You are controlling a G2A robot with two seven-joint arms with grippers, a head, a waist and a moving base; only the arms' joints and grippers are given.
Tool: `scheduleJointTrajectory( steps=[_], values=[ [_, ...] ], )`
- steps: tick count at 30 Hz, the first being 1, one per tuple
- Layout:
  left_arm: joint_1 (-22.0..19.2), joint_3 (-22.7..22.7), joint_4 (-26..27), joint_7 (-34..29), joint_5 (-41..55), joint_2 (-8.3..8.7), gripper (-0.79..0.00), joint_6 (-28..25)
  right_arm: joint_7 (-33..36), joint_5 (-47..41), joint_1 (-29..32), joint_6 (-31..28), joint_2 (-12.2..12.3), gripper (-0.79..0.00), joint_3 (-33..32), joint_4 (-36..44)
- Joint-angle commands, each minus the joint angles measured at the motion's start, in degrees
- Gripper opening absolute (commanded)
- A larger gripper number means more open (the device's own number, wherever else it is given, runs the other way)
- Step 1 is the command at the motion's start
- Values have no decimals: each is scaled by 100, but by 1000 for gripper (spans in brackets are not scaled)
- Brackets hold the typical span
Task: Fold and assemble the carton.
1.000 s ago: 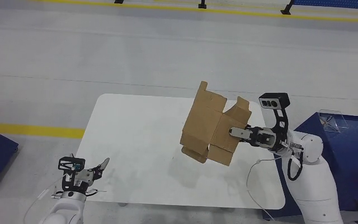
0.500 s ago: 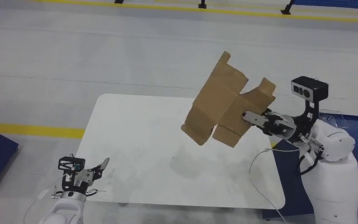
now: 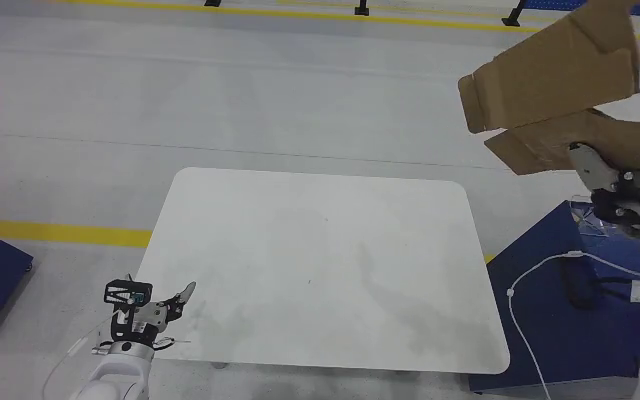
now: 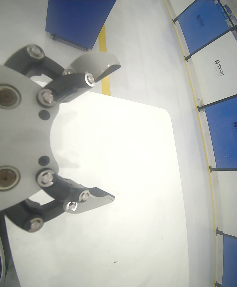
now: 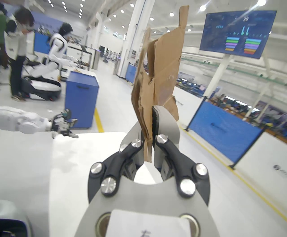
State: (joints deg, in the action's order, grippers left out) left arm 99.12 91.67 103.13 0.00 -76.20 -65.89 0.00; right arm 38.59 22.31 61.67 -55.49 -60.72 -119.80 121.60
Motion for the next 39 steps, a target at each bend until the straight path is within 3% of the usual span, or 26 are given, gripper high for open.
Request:
scheduleJointTrajectory(
  steps=[1,7,11,16,19,22,27,29,35,39],
  values=[
    [0,0,0,0,0,0,0,0,-515,958,104,-226,-45,-785,-115,358],
    [0,0,0,0,0,0,0,0,-2221,3627,515,-251,-136,-785,-105,1305],
    [0,0,0,0,0,0,0,0,-4045,6199,549,-206,-98,-785,91,1305],
    [0,0,0,0,0,0,0,0,-6397,9088,1446,1211,-38,-785,706,1305],
    [0,0,0,0,0,0,0,0,-7110,9923,2026,1954,-17,-785,916,1305],
    [0,0,0,0,0,0,0,0,-7372,10194,2365,2345,-9,-785,1037,1305],
    [0,0,0,0,0,0,0,0,-7575,10168,2484,2419,21,-785,1140,1305],
    [0,0,0,0,0,0,0,0,-7441,9522,2400,2156,16,-785,1055,1305],
    [0,0,0,0,0,0,0,0,-5956,5705,1793,698,18,-785,732,871],
    [0,0,0,0,0,0,0,0,-4182,2710,1344,110,157,-785,1104,243]
  ],
)
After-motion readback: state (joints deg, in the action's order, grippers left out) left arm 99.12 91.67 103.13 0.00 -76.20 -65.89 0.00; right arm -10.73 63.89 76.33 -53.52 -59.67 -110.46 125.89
